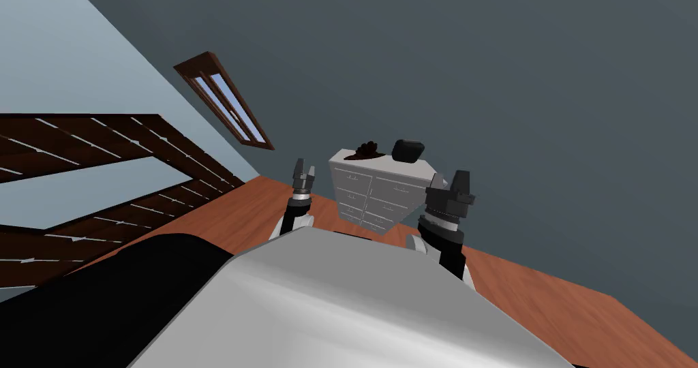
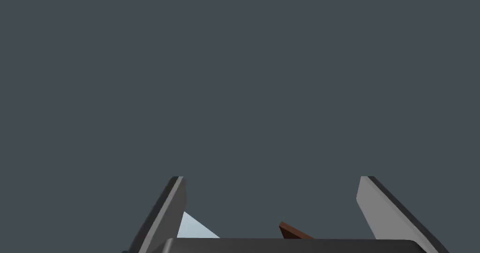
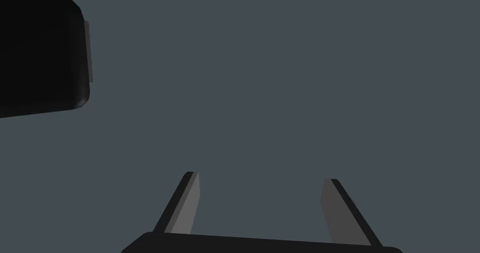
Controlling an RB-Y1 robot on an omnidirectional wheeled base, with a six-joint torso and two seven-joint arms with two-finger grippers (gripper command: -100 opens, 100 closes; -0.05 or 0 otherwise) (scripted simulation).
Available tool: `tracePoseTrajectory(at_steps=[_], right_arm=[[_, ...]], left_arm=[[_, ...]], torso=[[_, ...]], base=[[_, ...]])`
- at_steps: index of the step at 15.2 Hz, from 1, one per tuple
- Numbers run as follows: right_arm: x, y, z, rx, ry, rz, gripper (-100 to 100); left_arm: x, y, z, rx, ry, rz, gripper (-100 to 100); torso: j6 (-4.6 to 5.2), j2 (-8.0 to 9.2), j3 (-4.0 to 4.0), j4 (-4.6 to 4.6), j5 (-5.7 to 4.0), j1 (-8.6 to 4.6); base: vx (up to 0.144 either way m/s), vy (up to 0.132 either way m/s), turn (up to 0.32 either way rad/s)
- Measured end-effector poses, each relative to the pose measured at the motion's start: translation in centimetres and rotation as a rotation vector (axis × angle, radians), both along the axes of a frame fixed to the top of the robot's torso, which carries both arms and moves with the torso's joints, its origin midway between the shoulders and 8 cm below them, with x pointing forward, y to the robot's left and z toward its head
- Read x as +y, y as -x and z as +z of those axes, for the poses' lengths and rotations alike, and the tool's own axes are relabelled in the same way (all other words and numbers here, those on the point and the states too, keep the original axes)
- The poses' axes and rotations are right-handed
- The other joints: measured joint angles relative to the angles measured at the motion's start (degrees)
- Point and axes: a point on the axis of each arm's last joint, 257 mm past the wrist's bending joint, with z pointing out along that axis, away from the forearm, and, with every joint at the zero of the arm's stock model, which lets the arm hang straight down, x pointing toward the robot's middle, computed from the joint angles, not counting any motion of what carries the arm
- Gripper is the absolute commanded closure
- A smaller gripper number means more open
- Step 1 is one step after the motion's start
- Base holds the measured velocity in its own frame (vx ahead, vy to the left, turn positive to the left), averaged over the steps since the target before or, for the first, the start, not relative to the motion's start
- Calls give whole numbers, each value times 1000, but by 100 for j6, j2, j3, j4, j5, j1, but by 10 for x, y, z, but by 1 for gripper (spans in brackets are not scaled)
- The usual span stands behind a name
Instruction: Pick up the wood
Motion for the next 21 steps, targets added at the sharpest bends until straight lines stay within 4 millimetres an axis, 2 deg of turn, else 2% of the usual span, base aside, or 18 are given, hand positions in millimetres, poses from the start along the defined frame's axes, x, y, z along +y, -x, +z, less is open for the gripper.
tracePoseTrajectory(at_steps=[21], right_arm=[[58, -24, -19, 47, 368, 232, -100]], left_arm=[[0, 0, 0, 0, 0, 0, 0]], torso=[[-2, 5, 3, 1, 3, 11]], base=[[-17, 23, 73]])
